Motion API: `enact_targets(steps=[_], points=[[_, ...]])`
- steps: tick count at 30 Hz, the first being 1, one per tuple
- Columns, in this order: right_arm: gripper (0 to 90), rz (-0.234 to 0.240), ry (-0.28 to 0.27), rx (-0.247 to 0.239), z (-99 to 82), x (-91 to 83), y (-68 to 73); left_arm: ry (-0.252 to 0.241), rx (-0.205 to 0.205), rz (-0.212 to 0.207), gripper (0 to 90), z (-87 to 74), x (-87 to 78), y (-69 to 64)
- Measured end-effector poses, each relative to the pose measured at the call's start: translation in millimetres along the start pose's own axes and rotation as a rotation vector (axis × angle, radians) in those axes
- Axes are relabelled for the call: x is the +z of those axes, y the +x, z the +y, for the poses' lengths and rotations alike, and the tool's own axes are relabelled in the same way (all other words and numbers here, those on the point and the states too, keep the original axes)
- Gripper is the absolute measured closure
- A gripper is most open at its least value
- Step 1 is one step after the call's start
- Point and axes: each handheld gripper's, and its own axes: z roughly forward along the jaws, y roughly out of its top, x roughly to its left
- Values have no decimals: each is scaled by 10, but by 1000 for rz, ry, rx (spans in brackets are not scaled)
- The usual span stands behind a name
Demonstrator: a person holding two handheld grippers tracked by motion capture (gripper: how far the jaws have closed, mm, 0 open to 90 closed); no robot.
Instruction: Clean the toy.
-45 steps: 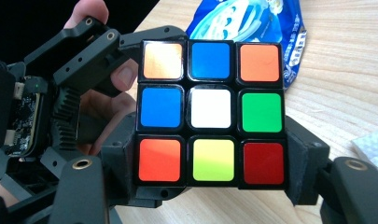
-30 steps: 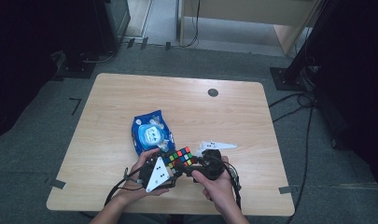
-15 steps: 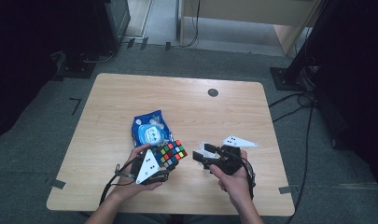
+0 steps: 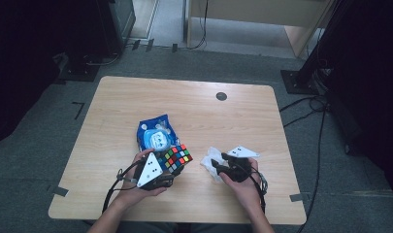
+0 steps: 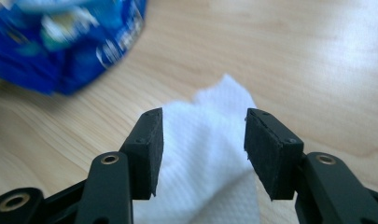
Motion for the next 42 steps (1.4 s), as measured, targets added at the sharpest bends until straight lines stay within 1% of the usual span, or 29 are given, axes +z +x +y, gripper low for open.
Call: enact_targets(steps=[1,3,5,7,8,9,13,14,15,16,17,18,19,20,22,23,24,25,26,28,30,32,34,35,36,37,38,40,42], points=[[515,-29,21,-27,-45,53,8,-1,-10,0,341,-1,-6,11],[531,-36,29,-36,-62,72,4,-2,-12,-2,341,0,-9,14],[571,-30,38,-27,-89,102,-8,-7,-15,0,341,3,-13,10],[610,-35,41,-24,-124,132,-25,-12,-23,-5,341,7,-18,12],[610,-35,41,-24,-124,132,-25,-12,-23,-5,341,7,-18,12],[635,-46,29,-27,-149,139,-22,-15,-33,-8,341,7,-17,16],[717,-79,4,-39,-185,144,-14,-14,-42,-10,341,7,-15,23],[717,-79,4,-39,-185,144,-14,-14,-42,-10,341,7,-15,23],[768,-99,5,-46,-185,144,-9,-16,-47,-12,341,8,-16,24],[768,-99,5,-46,-185,144,-9,-16,-47,-12,341,8,-16,24],[850,-110,5,-33,-185,141,-18,-17,-50,-13,341,8,-16,23],[866,-102,5,-19,-181,139,-35,-17,-50,-13,341,8,-16,23],[875,-90,10,14,-176,131,-45,-16,-47,-10,341,9,-16,17],[879,-83,10,32,-172,121,-55,-15,-46,-10,341,8,-16,15],[880,-77,5,41,-166,102,-52,-16,-47,-11,341,7,-14,14],[881,-50,-44,46,-126,34,-14,-16,-52,-14,341,3,-6,10],[881,-50,-44,46,-126,34,-14,-16,-52,-14,341,3,-6,10],[881,-29,-75,49,-83,-20,23,-12,-50,-15,341,0,-2,7],[881,13,-154,34,26,-156,117,-10,-48,-22,341,-8,13,-5],[880,58,-239,18,141,-315,225,-4,-43,-25,341,-17,27,-25],[880,98,-313,1,239,-467,334,-1,-39,-32,341,-23,44,-45],[880,140,-370,1,313,-594,432,1,-37,-39,341,-26,60,-72],[880,196,-404,5,365,-670,526,2,-35,-45,341,-25,69,-90],[879,219,-417,0,382,-688,573,5,-26,-56,341,-18,89,-135],[879,242,-424,-1,393,-698,626,5,-26,-56,341,-18,89,-135],[879,259,-428,-2,400,-700,672,3,-19,-73,341,-1,106,-187],[879,271,-432,-10,406,-698,713,1,-15,-80,341,10,110,-214],[878,299,-427,-14,412,-680,783,-12,-4,-81,341,37,107,-260],[877,312,-420,-15,411,-645,821,-16,-4,-90,341,52,103,-273]])
